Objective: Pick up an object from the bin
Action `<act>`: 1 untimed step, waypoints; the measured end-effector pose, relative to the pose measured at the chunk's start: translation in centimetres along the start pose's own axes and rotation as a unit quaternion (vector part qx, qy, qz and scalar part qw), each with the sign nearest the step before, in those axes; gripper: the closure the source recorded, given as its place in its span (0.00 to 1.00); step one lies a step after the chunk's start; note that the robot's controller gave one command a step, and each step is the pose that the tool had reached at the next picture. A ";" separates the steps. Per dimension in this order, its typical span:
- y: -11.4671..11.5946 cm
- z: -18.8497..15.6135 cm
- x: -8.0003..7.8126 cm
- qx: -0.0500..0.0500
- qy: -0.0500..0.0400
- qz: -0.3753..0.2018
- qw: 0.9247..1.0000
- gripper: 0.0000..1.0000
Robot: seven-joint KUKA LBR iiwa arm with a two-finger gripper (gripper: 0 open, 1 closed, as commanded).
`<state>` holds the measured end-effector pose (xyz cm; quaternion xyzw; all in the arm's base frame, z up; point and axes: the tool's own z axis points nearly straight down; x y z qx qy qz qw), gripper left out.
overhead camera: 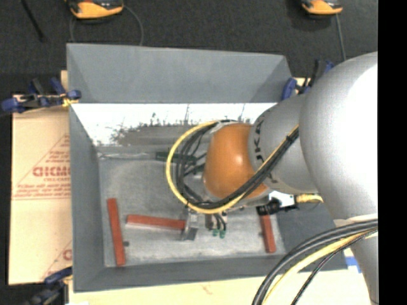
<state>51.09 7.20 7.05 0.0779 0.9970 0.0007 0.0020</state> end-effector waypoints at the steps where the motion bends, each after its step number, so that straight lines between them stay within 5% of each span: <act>1: -1.7 -15.2 -2.0 -0.001 -0.003 0.036 0.999 1.00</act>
Offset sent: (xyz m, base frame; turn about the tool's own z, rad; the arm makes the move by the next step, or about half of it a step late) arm 0.0137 -0.0198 0.1470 0.0764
